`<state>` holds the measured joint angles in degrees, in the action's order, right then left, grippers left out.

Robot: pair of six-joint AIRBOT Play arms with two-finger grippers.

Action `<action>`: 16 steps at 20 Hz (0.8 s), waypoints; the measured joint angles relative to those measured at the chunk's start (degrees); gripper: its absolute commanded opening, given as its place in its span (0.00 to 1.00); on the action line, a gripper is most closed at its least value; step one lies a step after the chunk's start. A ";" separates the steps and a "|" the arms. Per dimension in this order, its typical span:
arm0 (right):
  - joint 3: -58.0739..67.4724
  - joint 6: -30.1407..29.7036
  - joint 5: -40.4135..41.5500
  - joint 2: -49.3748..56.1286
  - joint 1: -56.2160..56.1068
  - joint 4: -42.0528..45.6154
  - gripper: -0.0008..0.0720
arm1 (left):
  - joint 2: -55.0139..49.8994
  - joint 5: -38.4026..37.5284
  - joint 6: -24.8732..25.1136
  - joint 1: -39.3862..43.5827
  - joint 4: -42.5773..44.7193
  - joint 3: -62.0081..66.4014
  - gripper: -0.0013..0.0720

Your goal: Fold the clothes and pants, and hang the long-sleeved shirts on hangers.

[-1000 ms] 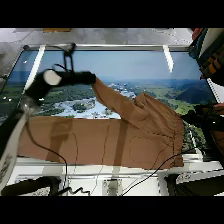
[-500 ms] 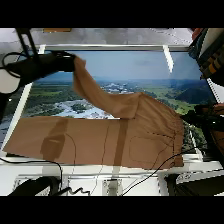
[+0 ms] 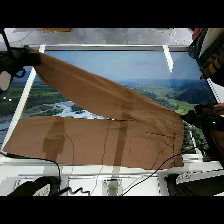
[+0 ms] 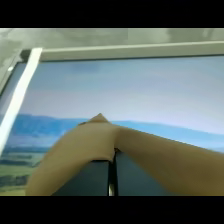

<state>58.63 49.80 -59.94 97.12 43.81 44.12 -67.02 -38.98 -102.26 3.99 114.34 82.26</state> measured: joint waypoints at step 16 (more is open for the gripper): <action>-0.07 -0.02 2.97 0.07 -3.39 -3.98 0.05 | -8.31 -20.20 1.27 -13.51 1.79 -0.02 0.04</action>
<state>58.57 49.78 -56.97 97.19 40.42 40.14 -75.33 -59.18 -100.99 -9.52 116.14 82.24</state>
